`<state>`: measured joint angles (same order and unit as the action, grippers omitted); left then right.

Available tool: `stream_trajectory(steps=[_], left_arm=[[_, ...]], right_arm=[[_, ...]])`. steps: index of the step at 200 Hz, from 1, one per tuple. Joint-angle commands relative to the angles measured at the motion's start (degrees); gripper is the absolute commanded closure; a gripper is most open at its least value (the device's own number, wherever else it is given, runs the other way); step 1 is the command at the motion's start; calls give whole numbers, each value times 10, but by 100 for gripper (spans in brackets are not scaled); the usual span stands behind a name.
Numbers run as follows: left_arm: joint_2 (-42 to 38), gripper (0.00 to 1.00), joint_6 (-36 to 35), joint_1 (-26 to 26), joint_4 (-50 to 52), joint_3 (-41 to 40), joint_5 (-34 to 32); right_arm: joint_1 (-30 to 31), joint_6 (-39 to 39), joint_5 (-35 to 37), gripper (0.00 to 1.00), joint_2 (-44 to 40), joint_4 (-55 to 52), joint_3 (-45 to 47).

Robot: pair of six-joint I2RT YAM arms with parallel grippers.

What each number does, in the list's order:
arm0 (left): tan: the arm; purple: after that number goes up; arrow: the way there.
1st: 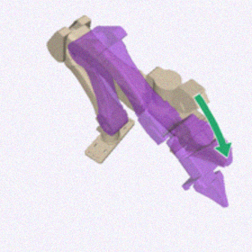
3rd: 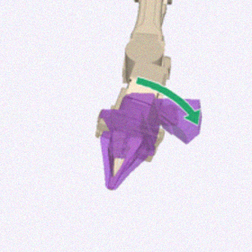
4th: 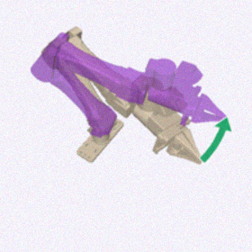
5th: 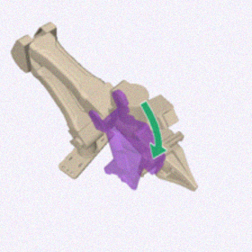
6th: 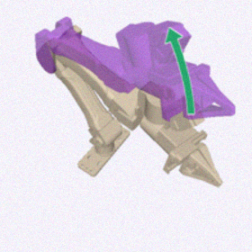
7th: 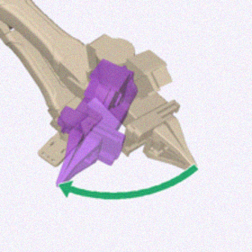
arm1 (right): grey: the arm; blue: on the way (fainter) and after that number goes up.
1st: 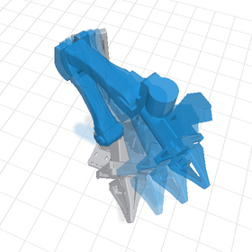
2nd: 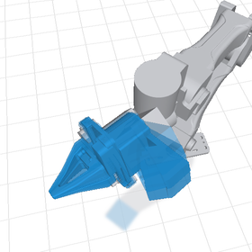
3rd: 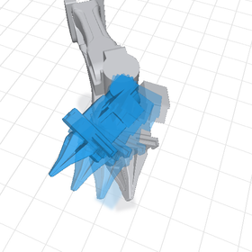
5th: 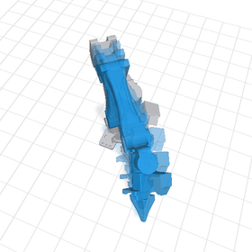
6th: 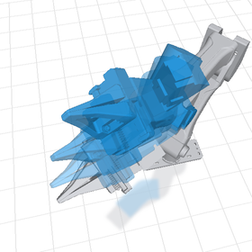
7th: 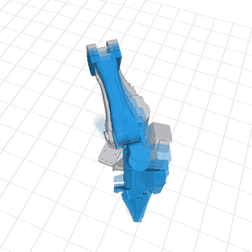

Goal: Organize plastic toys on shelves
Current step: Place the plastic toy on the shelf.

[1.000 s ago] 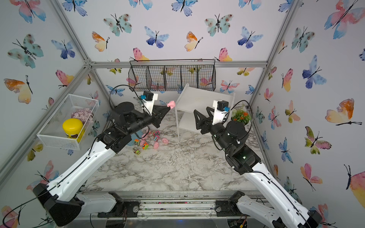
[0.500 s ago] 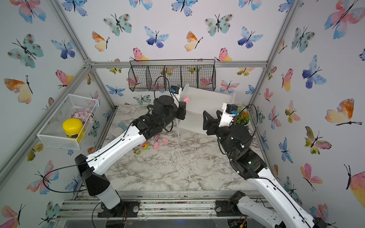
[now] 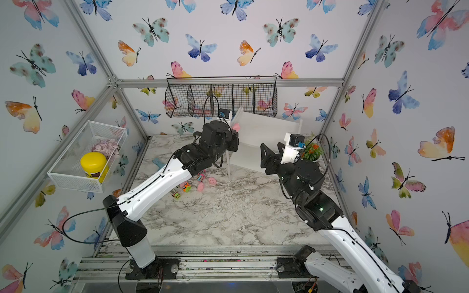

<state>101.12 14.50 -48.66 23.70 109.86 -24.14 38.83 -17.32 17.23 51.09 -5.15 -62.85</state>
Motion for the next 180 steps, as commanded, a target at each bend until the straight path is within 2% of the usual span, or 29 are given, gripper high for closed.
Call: stream_trajectory(steps=[1, 22, 62, 180], left_arm=[[11, 100, 7, -7, 21, 16, -2], [13, 100, 8, -11, 27, 15, -5], [22, 91, 14, -12, 48, 24, -18], [-21, 56, 40, -11, 51, 45, 72]], right_arm=[[0, 4, 3, 30, -8, -2, 3], [0, 4, -1, 30, -7, 1, 4], [0, 3, -8, 31, -6, 2, 3], [0, 10, -5, 31, -14, -14, -7]])
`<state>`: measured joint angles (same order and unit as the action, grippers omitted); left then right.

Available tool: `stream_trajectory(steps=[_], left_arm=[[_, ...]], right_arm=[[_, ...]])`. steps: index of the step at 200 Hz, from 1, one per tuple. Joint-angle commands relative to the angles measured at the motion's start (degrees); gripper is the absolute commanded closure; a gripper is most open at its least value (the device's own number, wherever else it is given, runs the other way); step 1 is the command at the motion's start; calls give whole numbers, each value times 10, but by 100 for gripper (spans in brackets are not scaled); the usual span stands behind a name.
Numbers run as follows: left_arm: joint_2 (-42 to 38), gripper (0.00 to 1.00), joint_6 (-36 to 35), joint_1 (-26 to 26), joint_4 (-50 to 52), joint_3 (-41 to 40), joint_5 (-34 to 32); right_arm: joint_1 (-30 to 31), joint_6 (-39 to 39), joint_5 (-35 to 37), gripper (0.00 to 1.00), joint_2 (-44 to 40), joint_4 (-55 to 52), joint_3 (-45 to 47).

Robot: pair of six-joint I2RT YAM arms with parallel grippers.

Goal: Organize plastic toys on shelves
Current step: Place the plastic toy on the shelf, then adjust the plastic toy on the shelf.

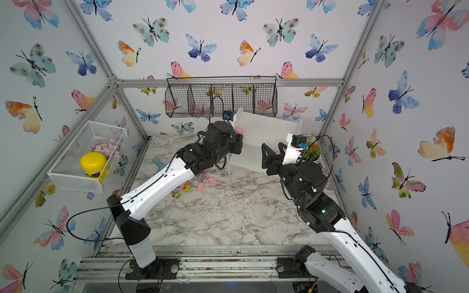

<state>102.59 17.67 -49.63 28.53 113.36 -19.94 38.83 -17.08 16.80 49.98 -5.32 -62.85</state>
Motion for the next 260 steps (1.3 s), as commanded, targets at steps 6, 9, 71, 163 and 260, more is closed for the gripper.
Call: stream_trajectory(steps=[6, 9, 71, 163, 260], left_arm=[[-40, 56, 10, -1, 2, 9, 32], [-43, 55, 9, -1, 2, 9, 32], [-138, 51, 64, 82, -30, -43, 163], [-374, 47, 190, 274, -257, -443, 447], [-417, 46, 188, 283, -244, -518, 442]], right_arm=[[0, 7, -2, 31, -2, -13, -8], [0, 7, -3, 31, -1, -14, -9], [-1, -13, -125, 29, 76, -49, -82], [-140, -211, -399, 59, 352, -224, -396], [-140, -200, -353, 60, 484, -352, -520]])
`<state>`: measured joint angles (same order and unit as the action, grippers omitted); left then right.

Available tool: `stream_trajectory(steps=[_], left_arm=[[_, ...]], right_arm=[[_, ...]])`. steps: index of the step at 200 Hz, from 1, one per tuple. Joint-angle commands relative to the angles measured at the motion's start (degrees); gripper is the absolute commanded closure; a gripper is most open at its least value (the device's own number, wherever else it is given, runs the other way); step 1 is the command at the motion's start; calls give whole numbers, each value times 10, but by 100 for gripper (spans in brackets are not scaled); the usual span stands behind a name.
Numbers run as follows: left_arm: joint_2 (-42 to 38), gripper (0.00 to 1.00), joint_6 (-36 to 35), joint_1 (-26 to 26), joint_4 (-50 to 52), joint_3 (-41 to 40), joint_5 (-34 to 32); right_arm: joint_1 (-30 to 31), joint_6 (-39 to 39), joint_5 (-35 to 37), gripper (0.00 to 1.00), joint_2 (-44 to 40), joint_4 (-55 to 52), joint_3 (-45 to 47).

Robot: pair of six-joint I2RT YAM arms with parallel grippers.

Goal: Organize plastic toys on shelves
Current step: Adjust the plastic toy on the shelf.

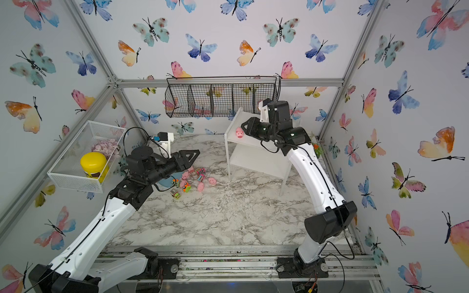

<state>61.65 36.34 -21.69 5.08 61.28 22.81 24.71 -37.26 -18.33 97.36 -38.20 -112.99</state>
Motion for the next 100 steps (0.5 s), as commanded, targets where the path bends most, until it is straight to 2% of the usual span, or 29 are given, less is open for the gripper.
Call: stream_trajectory(steps=[1, 49, 100], left_arm=[[-8, 46, 1, 3, -10, 3, 14], [-8, 46, -1, 4, -8, 2, 12], [-5, 46, 0, 5, -10, 4, 12]], right_arm=[[1, 2, -3, 60, 11, -22, -19], [1, -7, -20, 61, 18, -13, -13], [1, -35, -40, 68, 8, 15, 17]])
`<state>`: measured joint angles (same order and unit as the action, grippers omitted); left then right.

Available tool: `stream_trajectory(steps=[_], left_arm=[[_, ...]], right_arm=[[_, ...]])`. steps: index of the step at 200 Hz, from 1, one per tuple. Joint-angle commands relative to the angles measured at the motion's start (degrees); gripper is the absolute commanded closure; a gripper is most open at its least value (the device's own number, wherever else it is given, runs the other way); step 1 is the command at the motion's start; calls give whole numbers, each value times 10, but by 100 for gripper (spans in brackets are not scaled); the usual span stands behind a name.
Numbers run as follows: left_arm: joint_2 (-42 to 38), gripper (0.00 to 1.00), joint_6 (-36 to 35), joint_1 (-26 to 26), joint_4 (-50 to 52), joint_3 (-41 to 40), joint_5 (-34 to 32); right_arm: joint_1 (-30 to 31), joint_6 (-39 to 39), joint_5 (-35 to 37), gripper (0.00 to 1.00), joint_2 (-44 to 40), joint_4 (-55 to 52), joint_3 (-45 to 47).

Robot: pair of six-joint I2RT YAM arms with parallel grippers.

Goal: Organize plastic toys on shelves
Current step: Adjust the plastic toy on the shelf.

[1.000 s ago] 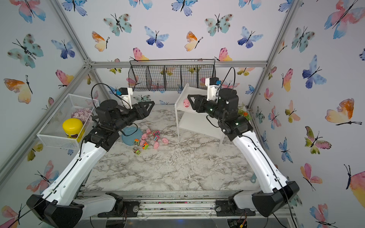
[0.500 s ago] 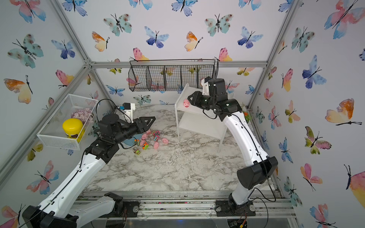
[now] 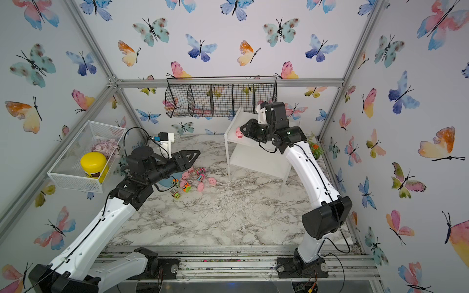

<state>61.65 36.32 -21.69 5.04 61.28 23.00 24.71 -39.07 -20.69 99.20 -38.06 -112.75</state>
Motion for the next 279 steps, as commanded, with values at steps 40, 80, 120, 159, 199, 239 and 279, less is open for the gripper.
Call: stream_trajectory(steps=[40, 80, 120, 159, 199, 239, 279], left_arm=[[-5, 46, -1, 5, -10, 3, 9], [-5, 46, -1, 6, -10, 3, 9], [-3, 46, 0, 6, -13, 3, 11], [-6, 46, 2, 7, -14, 0, 9], [-11, 46, 2, 8, -13, -6, 10], [-12, 45, 2, 8, -14, -7, 9], [-12, 45, 2, 8, -16, -8, 9]], right_arm=[[2, -34, -34, 70, -17, 31, 33], [2, -65, -48, 71, -33, 67, 65], [5, -112, -55, 74, -48, 111, 92], [14, -140, -48, 76, -52, 133, 109], [19, -160, -29, 79, -61, 143, 125], [30, -192, -5, 83, -76, 169, 155], [39, -207, 33, 85, -87, 173, 159]])
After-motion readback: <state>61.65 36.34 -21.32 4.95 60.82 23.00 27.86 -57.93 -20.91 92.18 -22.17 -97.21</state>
